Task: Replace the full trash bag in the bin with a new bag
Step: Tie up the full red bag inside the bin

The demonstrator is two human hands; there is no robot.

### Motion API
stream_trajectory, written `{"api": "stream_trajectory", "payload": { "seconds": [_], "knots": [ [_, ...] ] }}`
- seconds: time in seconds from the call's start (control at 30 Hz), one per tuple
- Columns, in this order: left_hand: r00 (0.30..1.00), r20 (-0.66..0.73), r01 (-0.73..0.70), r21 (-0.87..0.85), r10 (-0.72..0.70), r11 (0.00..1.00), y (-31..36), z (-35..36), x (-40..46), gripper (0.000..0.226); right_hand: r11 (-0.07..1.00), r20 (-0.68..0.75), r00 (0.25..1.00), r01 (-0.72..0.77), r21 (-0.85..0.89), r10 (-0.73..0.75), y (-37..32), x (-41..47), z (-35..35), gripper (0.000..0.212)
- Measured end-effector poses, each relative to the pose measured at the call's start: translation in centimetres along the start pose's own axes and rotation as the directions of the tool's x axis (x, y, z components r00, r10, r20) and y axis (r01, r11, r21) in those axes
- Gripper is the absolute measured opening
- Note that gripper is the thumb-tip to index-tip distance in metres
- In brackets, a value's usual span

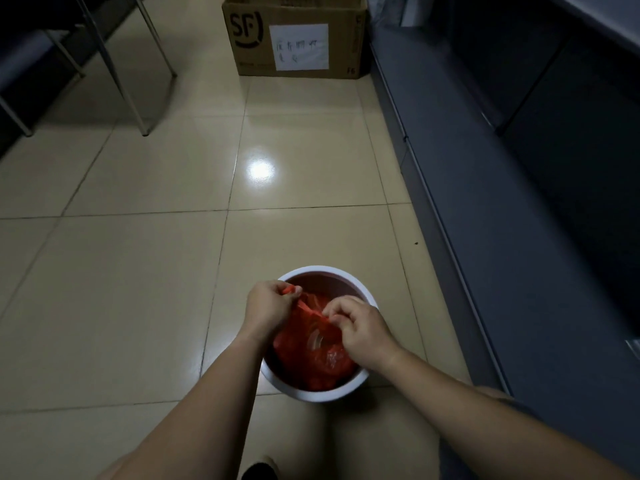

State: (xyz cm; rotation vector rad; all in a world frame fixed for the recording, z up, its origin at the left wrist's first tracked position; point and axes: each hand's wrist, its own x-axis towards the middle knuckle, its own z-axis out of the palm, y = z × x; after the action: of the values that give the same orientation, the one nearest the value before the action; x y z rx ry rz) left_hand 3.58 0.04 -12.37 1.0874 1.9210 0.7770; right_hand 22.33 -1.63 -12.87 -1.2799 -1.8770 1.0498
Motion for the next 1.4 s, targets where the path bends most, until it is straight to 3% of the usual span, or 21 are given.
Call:
{"api": "stream_trajectory", "payload": {
  "seconds": [0.13,0.3,0.4,0.53,0.77,0.93,1.1,1.2,1.27,1.4],
  "knots": [
    [0.988,0.003,-0.150,0.193,0.153,0.970,-0.7,0.8,0.3,0.011,0.972,0.070,0.973,-0.223,0.076,0.218,1.7,-1.4,-1.9,0.030],
    [0.987,-0.017,-0.150,0.289,0.162,0.946,-1.8,0.3,1.4,0.019,0.977,0.225,0.957,-0.149,-0.151,0.181,3.5,-2.6,-3.9,0.017],
    [0.992,-0.001,-0.117,0.305,0.123,0.945,-1.9,0.2,1.4,0.022,0.964,0.269,0.943,-0.135,-0.230,0.196,4.1,-3.0,-5.0,0.021],
    [0.990,-0.014,-0.128,0.360,0.142,0.924,-2.1,-0.2,1.5,0.024,0.949,0.275,0.933,-0.154,-0.275,0.231,4.3,-3.6,-5.3,0.036],
    [0.993,-0.036,-0.097,0.332,0.115,0.938,-2.0,-0.7,1.5,0.029,0.946,0.264,0.932,-0.174,-0.275,0.248,4.2,-4.1,-5.8,0.035],
    [0.992,0.037,-0.127,0.252,0.121,0.959,-0.9,-1.4,1.1,0.011,0.947,0.110,0.947,-0.287,-0.144,0.303,3.7,-3.7,-5.8,0.022],
    [0.947,0.263,-0.224,0.125,0.185,0.967,1.8,-1.1,-0.3,0.004,0.942,-0.057,0.941,-0.333,0.041,0.334,1.3,-0.2,-4.1,0.015],
    [0.891,0.382,-0.324,0.157,0.245,0.933,2.8,-0.2,-1.2,0.020,0.940,-0.055,0.941,-0.330,0.084,0.335,-0.1,1.8,-2.1,0.015],
    [0.860,0.425,-0.398,0.214,0.281,0.892,3.0,0.2,-1.3,0.020,0.936,-0.025,0.938,-0.344,0.079,0.347,-0.8,2.7,-1.0,0.015],
    [0.875,0.357,-0.439,0.305,0.326,0.845,2.9,0.3,-1.2,0.015,0.877,0.050,0.915,-0.398,0.270,0.400,-1.1,2.7,-0.1,0.007]
  ]
}}
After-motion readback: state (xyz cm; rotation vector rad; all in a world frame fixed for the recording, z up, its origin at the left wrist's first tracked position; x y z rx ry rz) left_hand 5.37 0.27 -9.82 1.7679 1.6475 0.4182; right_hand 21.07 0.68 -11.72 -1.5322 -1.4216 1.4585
